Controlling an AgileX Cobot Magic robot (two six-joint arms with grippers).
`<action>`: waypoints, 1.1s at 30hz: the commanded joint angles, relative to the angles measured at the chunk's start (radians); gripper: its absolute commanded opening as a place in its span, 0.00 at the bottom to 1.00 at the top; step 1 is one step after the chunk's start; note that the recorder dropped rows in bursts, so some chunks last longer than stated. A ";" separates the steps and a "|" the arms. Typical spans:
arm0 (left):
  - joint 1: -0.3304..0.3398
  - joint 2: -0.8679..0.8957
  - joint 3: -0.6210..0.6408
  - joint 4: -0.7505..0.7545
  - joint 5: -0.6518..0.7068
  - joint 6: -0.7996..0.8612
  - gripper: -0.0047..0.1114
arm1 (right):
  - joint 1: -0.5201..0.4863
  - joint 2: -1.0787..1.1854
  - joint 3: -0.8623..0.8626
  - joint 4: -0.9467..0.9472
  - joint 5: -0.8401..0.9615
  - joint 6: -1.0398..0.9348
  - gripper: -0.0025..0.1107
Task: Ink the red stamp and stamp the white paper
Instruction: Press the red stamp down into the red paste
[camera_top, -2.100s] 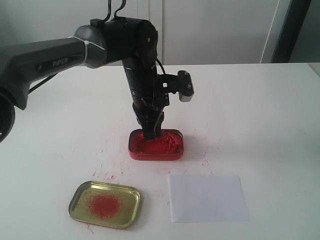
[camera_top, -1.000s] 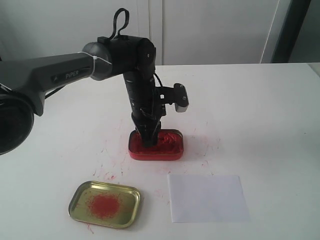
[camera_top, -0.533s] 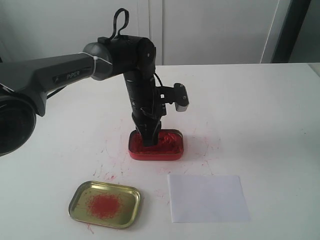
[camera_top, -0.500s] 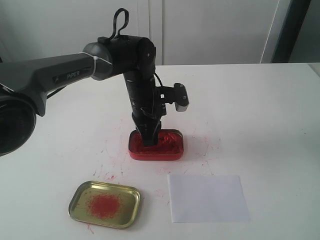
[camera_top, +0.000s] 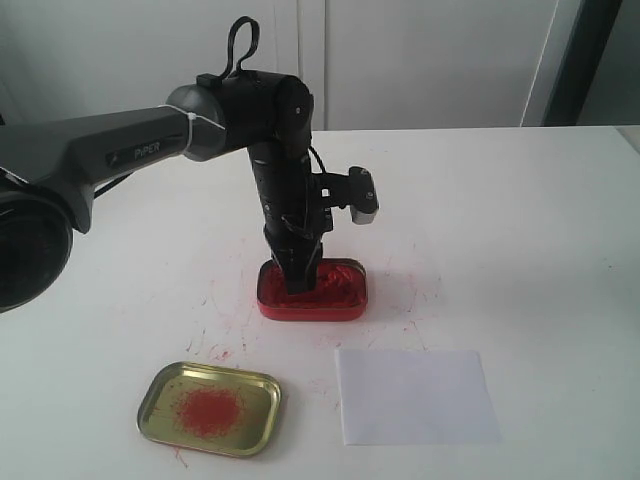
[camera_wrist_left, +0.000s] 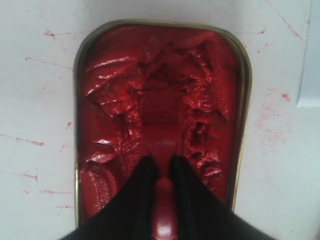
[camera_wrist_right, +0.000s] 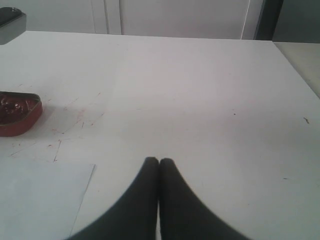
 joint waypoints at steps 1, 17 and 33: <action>-0.002 0.021 0.023 0.024 -0.002 0.005 0.04 | 0.001 -0.005 0.005 0.001 -0.014 -0.003 0.02; -0.004 -0.090 0.023 0.018 -0.008 0.005 0.04 | 0.001 -0.005 0.005 0.001 -0.014 -0.003 0.02; -0.014 -0.099 0.023 0.034 0.018 -0.068 0.04 | 0.001 -0.005 0.005 0.001 -0.014 -0.003 0.02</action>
